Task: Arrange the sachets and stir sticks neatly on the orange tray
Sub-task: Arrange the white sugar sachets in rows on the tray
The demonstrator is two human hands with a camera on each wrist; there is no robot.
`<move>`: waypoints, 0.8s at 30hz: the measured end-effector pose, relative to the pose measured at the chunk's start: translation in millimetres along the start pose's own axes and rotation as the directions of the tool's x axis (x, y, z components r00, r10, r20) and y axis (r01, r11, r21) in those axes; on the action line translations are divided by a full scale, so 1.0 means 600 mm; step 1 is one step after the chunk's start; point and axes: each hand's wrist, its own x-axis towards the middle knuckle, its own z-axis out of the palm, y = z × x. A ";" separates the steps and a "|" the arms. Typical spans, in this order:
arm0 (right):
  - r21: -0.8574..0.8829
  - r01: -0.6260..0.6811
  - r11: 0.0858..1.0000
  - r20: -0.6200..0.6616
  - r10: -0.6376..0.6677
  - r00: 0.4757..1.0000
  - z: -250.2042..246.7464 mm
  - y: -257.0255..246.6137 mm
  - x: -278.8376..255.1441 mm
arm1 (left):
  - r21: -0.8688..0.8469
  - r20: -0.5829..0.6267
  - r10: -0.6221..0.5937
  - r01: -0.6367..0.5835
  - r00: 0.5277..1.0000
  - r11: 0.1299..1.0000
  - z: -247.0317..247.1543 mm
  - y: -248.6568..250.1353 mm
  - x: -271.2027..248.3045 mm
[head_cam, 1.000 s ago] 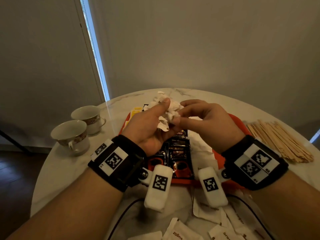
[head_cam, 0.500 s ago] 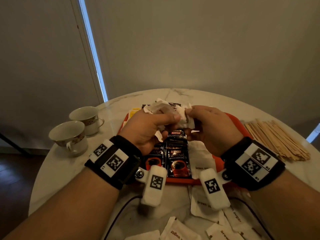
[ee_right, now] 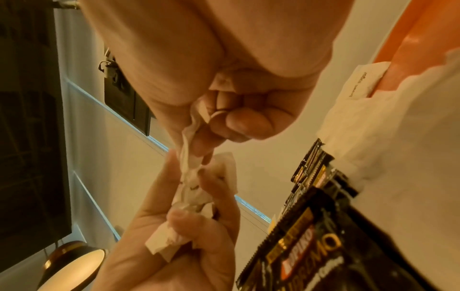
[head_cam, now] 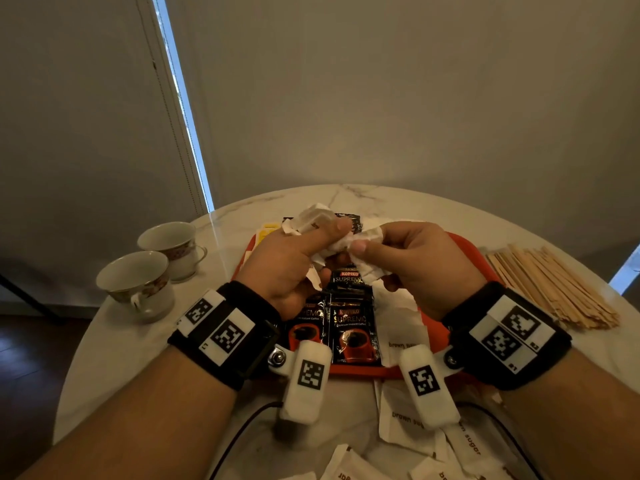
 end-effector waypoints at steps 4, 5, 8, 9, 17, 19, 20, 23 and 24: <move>-0.034 -0.008 0.999 0.027 0.009 1.000 -0.004 -0.004 -0.003 | 0.107 0.054 0.019 -0.025 0.998 0.994 -0.002 -0.003 0.000; -0.036 -0.006 0.999 0.046 0.008 0.999 -0.004 -0.007 -0.003 | 0.108 0.041 0.027 -0.032 0.999 0.994 -0.004 -0.002 0.001; -0.004 -0.020 1.000 0.079 0.020 0.997 -0.004 -0.010 -0.004 | 0.127 0.008 0.059 -0.059 0.998 0.990 -0.006 0.001 0.002; 0.005 -0.020 1.000 0.069 0.019 0.997 -0.004 -0.010 -0.003 | 0.135 0.002 0.074 -0.074 0.997 0.988 -0.005 0.001 0.001; 0.165 -0.024 0.986 -0.235 0.063 0.970 -0.002 0.005 0.012 | 0.076 -0.082 0.105 -0.099 0.991 0.992 -0.003 -0.001 0.004; 0.152 -0.046 0.987 -0.235 0.081 0.969 -0.005 0.004 0.013 | 0.047 -0.094 0.117 -0.113 0.989 0.993 -0.003 -0.001 0.005; 0.177 -0.080 0.981 -0.179 0.112 0.978 -0.006 0.002 0.012 | 0.037 -0.097 0.125 -0.122 0.987 0.992 -0.003 0.000 0.005; 0.175 -0.218 0.960 0.036 0.215 0.976 0.002 0.002 0.006 | 0.001 -0.093 0.143 -0.143 0.985 0.990 -0.003 0.000 0.007; 0.194 -0.232 0.953 0.049 0.227 0.973 0.005 0.003 0.005 | -0.023 -0.104 0.148 -0.151 0.984 0.988 -0.004 0.000 0.007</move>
